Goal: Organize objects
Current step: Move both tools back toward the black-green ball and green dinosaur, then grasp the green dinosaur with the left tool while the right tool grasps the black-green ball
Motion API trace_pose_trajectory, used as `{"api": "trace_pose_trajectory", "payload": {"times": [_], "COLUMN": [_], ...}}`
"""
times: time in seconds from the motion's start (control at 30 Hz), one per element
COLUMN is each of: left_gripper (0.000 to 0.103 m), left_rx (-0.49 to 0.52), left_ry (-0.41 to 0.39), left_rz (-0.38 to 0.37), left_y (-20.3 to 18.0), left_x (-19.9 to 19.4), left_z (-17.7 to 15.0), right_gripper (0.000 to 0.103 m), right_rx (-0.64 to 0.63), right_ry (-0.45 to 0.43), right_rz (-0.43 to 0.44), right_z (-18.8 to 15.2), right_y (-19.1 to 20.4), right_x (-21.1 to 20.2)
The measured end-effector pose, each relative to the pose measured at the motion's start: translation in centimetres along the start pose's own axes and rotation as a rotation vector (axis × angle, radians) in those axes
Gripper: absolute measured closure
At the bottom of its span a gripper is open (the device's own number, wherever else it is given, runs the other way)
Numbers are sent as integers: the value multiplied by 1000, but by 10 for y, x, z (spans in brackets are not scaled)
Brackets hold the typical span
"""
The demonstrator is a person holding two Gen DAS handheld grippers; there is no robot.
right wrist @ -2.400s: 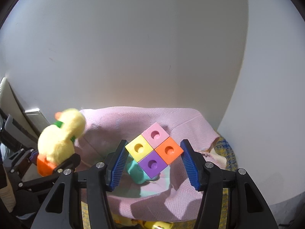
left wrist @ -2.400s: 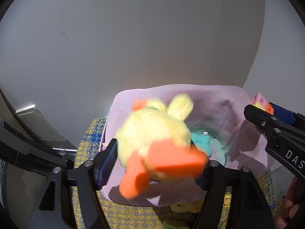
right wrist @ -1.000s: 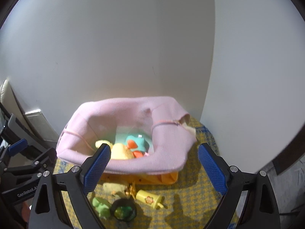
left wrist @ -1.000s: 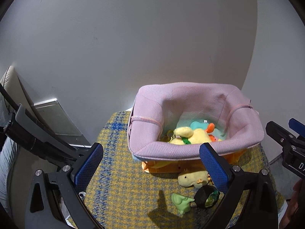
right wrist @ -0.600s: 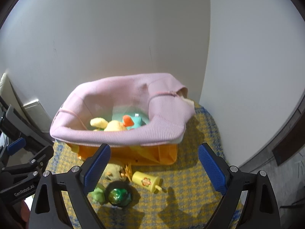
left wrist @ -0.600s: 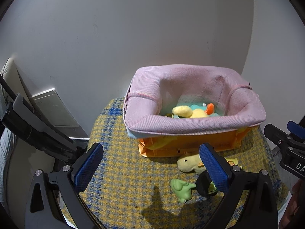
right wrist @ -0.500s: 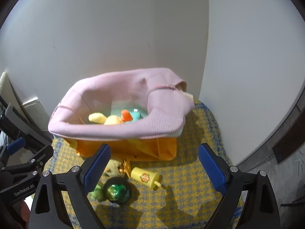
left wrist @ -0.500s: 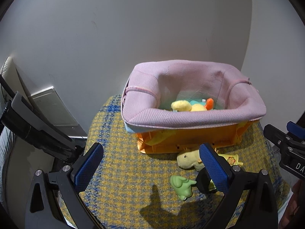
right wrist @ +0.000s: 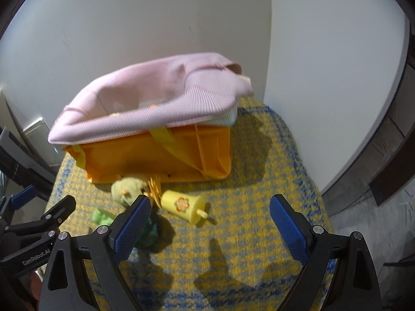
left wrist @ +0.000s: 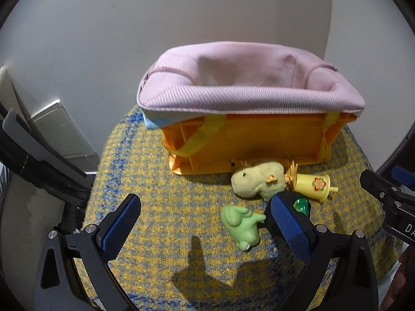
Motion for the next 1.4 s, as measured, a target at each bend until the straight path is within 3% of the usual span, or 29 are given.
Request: {"api": "trace_pose_trajectory", "payload": {"times": [0.5,0.73,1.03,1.2,1.4], "left_gripper": [2,7,33,60,62], "left_rx": [4,18,25,31,9], "left_ry": [77,112,165,159,158], "left_rz": [-3,-6,-17,-29,-33], "left_y": [-6,-13,-20,-22,-13], "left_x": [30,45,69,68,64], "left_z": [-41,-53,-63,-62,-62], "right_gripper": [10,10,10,10,10], "right_rx": [11,15,20,21,12], "right_ry": [57,74,97,104,98], "right_rz": [-1,-6,-10,-6,-5], "right_z": [-36,-44,-51,-51,-47], "right_y": [0,0,-1,0,4], "right_x": [23,31,39,41,37]}}
Point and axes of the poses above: each gripper's, at about its wrist camera, not at the fingertips, and x roughly the way its jaws point, y to its left, z to its top, the point moved 10 cm from there along x, roughly the way its jaws point, and after that the axes turned 10 degrees about -x, right-handed, at the moved point
